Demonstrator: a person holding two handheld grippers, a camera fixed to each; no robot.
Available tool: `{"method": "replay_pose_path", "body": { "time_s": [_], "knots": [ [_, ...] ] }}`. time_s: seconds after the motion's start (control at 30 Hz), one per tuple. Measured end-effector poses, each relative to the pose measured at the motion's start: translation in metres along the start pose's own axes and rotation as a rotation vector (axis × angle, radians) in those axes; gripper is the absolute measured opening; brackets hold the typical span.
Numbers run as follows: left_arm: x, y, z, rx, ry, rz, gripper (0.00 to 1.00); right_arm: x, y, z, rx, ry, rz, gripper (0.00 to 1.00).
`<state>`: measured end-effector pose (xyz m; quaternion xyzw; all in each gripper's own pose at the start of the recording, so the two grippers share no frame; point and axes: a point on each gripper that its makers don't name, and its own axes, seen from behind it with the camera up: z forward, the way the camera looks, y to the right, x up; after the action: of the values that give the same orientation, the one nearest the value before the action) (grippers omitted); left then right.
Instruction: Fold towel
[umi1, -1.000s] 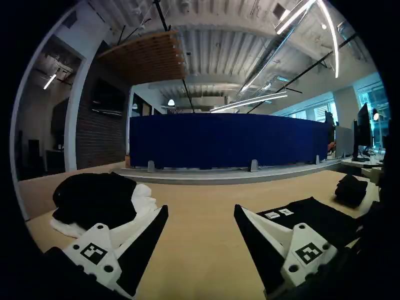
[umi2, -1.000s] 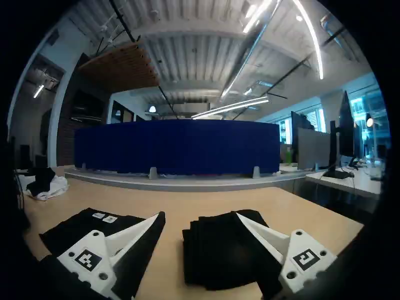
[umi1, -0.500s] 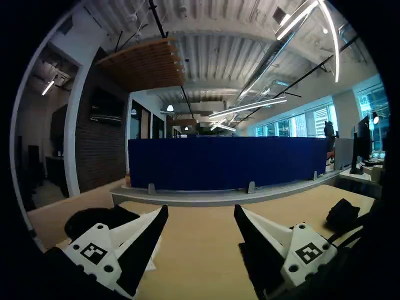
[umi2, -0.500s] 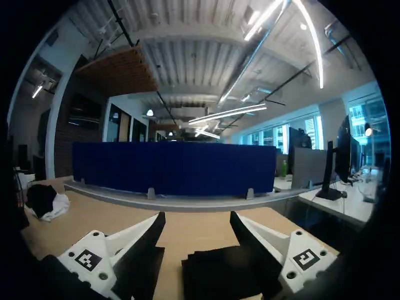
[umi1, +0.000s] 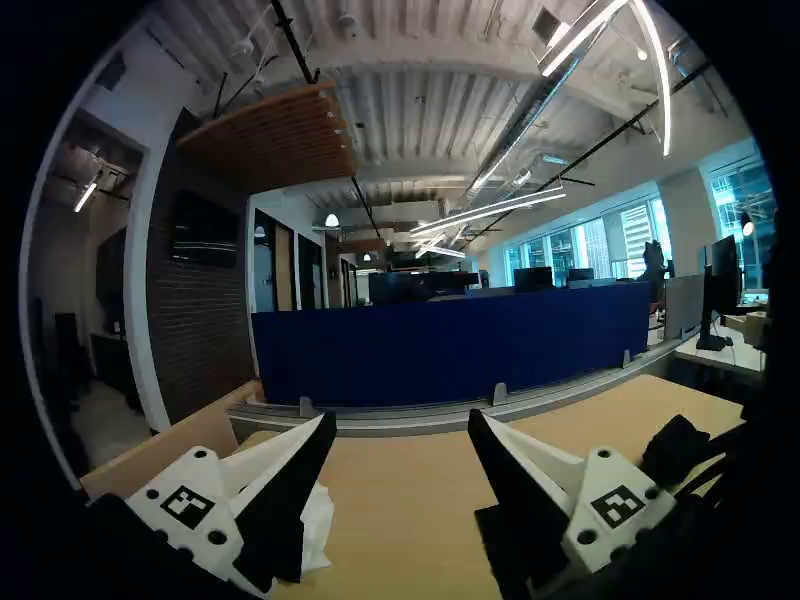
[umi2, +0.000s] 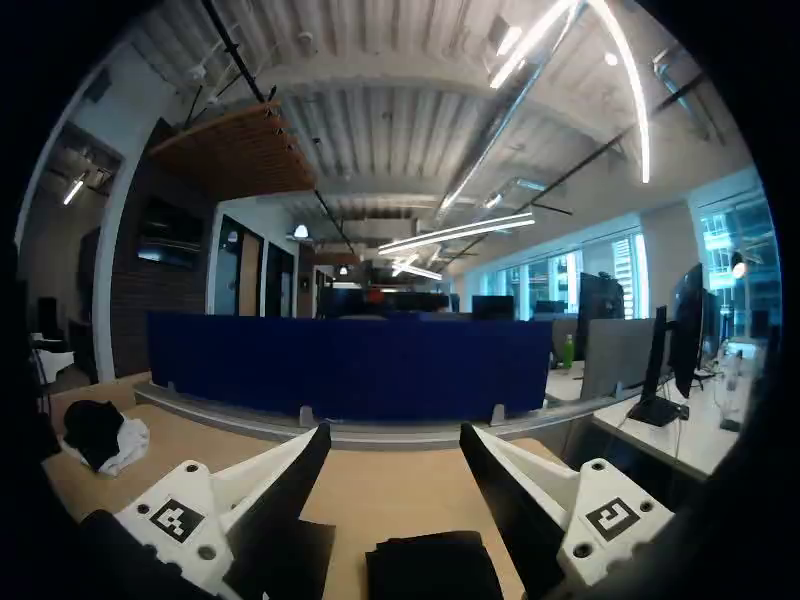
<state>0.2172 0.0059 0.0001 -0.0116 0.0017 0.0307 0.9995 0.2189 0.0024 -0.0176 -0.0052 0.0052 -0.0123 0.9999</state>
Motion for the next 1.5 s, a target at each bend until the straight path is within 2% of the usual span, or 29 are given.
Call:
{"method": "replay_pose_path", "body": {
  "time_s": [0.3, 0.4, 0.5, 0.6, 0.7, 0.87, 1.03, 1.2, 1.33, 1.5],
  "knots": [
    [0.013, 0.026, -0.003, -0.119, -0.075, 0.044, 0.98, 0.007, -0.016, 0.005, 0.096, -0.091, -0.068, 1.0],
    [0.016, 0.033, -0.005, -0.159, -0.098, 0.063, 0.98, 0.003, -0.023, 0.002, 0.144, -0.133, -0.096, 1.0],
    [0.01, 0.048, -0.009, -0.228, -0.142, 0.076, 0.98, -0.007, -0.036, -0.004, 0.218, -0.198, -0.13, 1.0],
    [-0.005, 0.064, -0.014, -0.305, -0.205, 0.088, 0.98, -0.022, -0.051, -0.012, 0.311, -0.28, -0.171, 1.0],
    [-0.02, 0.073, -0.019, -0.358, -0.262, 0.098, 0.98, -0.037, -0.062, -0.019, 0.384, -0.357, -0.205, 1.0],
    [-0.04, 0.088, -0.027, -0.439, -0.333, 0.106, 0.98, -0.05, -0.077, -0.027, 0.468, -0.409, -0.246, 1.0],
    [-0.056, 0.098, -0.031, -0.481, -0.368, 0.121, 0.98, -0.067, -0.087, -0.03, 0.511, -0.448, -0.271, 1.0],
    [-0.082, 0.107, -0.035, -0.515, -0.402, 0.144, 0.98, -0.094, -0.095, -0.036, 0.546, -0.493, -0.285, 1.0],
    [-0.112, 0.113, -0.04, -0.531, -0.438, 0.161, 0.98, -0.124, -0.1, -0.041, 0.568, -0.531, -0.294, 1.0],
    [-0.156, 0.129, -0.05, -0.572, -0.497, 0.169, 0.98, -0.161, -0.107, -0.048, 0.6, -0.566, -0.291, 1.0]
  ]
}}
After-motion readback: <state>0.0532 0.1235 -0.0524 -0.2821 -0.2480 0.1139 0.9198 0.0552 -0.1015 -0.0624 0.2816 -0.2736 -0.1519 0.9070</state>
